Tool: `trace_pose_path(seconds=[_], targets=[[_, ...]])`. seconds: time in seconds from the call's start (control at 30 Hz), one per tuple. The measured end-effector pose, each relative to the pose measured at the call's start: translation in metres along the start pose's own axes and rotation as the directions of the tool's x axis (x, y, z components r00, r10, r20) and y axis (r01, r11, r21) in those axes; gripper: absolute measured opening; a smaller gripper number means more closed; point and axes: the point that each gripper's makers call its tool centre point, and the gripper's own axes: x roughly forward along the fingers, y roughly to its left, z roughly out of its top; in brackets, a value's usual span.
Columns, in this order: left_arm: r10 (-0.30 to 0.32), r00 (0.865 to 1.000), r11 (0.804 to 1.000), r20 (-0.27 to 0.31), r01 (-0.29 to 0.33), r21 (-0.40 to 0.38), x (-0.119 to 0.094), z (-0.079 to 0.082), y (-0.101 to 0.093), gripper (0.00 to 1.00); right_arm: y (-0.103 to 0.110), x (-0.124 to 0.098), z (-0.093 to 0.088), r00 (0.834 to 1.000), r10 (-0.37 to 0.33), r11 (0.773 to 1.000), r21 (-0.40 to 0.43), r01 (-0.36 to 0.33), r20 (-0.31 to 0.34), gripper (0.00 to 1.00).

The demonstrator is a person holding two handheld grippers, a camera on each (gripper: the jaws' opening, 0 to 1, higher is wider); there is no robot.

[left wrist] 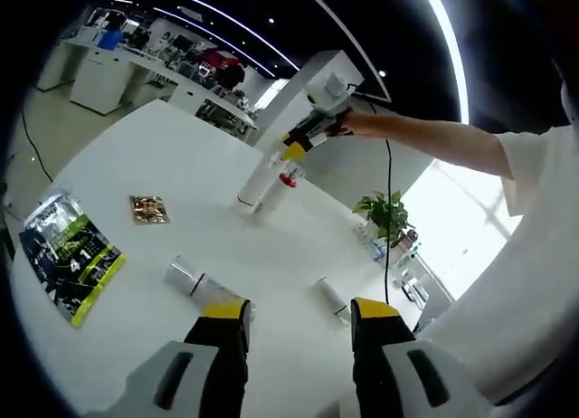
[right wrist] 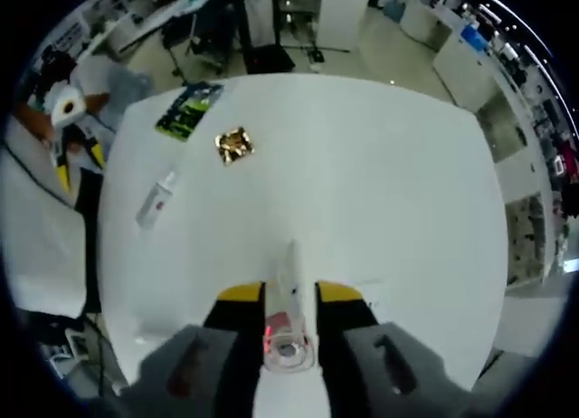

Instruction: Arrange the skincare products in the storage area until every visible bottle or jar stands upright without overlapping.

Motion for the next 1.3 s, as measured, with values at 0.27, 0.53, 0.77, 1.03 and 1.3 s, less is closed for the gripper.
trace_pose_path(seconds=[0.27, 0.53, 0.77, 1.03, 1.3], targets=[[-0.008, 1.000, 1.000, -0.018, 0.008, 0.004, 0.005, -0.001, -0.002, 0.46, -0.002, -0.004, -0.032, 1.000, 0.015, 0.999, 0.045, -0.015, -0.015, 0.29], [-0.022, 0.999, 1.000, -0.030, 0.022, 0.008, 0.012, -0.001, -0.006, 0.46, 0.004, 0.002, -0.055, 0.998, 0.023, 1.000, 0.002, -0.023, -0.063, 0.28], [-0.013, 0.999, 1.000, -0.031, 0.013, 0.004, 0.011, -0.002, -0.004, 0.46, 0.003, 0.009, -0.054, 0.998, 0.005, 1.000, -0.025, -0.006, -0.063, 0.28], [-0.003, 0.999, 1.000, -0.032, 0.003, -0.003, 0.008, -0.003, -0.001, 0.46, 0.004, 0.012, -0.046, 1.000, -0.013, 0.997, -0.074, 0.012, -0.017, 0.26], [-0.006, 0.999, 1.000, -0.037, 0.006, 0.003, 0.008, -0.002, -0.001, 0.46, 0.000, 0.012, -0.039, 0.999, -0.031, 0.996, -0.081, 0.032, 0.008, 0.26]])
